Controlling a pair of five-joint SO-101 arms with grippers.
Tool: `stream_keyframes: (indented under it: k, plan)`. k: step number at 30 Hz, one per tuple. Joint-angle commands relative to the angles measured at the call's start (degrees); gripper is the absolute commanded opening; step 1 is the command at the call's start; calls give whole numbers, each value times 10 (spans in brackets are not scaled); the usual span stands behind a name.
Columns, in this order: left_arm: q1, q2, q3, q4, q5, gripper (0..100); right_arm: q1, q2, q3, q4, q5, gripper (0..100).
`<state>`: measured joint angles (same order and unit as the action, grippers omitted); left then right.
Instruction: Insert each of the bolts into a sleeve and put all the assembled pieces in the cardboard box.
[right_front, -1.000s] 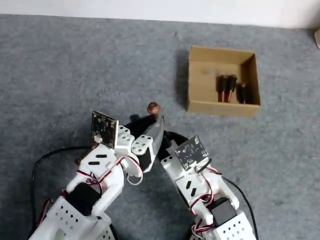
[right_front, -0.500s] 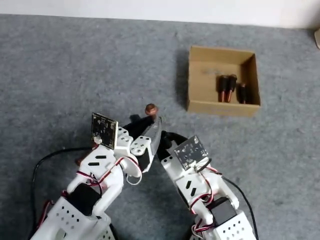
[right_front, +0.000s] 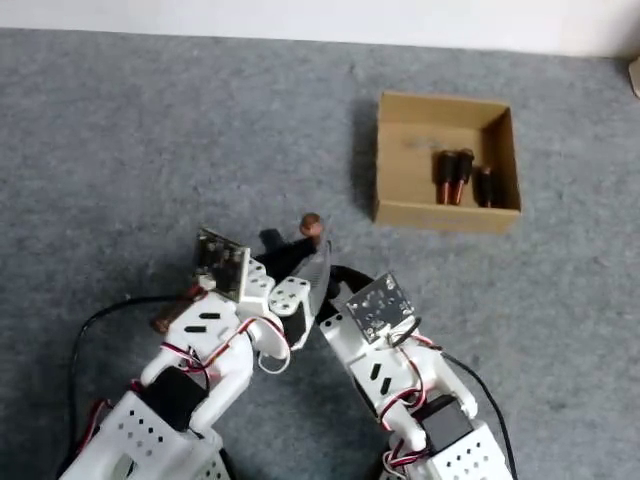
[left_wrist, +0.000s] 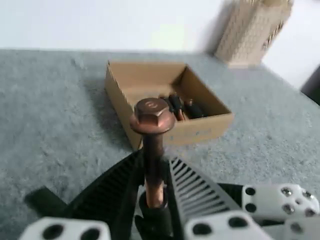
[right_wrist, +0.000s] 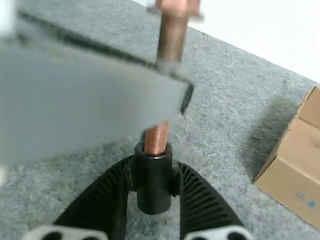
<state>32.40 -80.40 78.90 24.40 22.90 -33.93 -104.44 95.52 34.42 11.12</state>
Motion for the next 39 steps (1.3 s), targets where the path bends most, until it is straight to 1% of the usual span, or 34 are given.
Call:
stream_keyframes:
  k: [1,9,12,18,24,26,30,32,39]
  plan:
    - [15,-5,-6,-12,2,5,0,-8,1,-6,4,5]
    - [16,-5,-2,-8,2,6,5,-8,1,-6,4,5]
    - [19,-5,29,-12,-1,6,32,-8,-2,-6,2,5]
    - [20,-5,83,-85,1,6,56,-8,-3,-5,2,5]
    - [15,-7,84,-95,0,8,56,-8,-1,-4,2,5]
    - [14,-9,83,-95,3,39,56,-8,-1,-4,2,5]
    - [20,-7,83,-95,4,204,56,-8,0,-4,2,5]
    - [19,-8,83,-94,4,246,56,-8,1,-4,2,5]
    - [15,-9,76,-94,3,186,56,-8,1,-4,4,5]
